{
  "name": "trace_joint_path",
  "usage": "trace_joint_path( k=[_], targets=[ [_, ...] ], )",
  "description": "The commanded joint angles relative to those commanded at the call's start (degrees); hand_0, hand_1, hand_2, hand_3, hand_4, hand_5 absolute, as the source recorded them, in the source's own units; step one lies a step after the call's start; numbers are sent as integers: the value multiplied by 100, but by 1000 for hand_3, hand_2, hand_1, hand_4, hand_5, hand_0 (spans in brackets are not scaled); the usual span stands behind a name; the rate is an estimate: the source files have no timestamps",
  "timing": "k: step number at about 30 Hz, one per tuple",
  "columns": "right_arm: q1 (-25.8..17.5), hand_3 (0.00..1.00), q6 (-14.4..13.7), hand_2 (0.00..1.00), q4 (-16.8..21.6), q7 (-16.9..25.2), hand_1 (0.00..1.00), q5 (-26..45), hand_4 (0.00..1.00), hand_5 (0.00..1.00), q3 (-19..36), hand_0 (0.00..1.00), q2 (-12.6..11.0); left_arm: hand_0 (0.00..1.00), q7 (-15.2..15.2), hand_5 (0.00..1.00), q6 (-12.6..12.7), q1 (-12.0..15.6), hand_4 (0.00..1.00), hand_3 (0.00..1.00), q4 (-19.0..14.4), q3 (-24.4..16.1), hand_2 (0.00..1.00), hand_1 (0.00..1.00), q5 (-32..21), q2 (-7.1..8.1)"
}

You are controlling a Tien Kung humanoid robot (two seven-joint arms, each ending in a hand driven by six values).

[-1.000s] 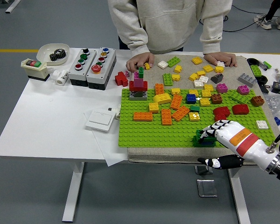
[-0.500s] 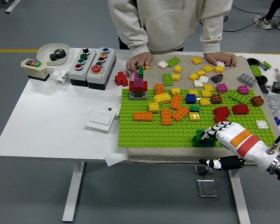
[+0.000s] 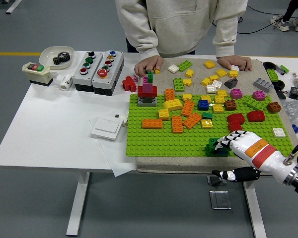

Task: Pick up the brick,pile it on top of brick,press brick,pick up the brick,pile it on top of brick,press brick

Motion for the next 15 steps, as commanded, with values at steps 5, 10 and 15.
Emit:
trace_joint_path(
  k=[5, 10, 15],
  targets=[
    [-6, 587, 11, 704, -14, -9, 658, -21, 857, 726, -4, 711, 3, 653, 1, 662, -1, -1, 658, 585, -1, -1, 725, 710, 1, 1],
    [-15, 586, 32, 704, -22, -26, 658, -38, 858, 725, -7, 711, 6, 653, 2, 662, -1, -6, 659, 585, -4, 3, 725, 708, -1, 4],
    [-22, 586, 47, 704, -58, -39, 658, -45, 858, 725, -11, 711, 20, 653, 1, 662, -2, -11, 659, 585, -4, 4, 725, 708, -3, 4]
  ],
)
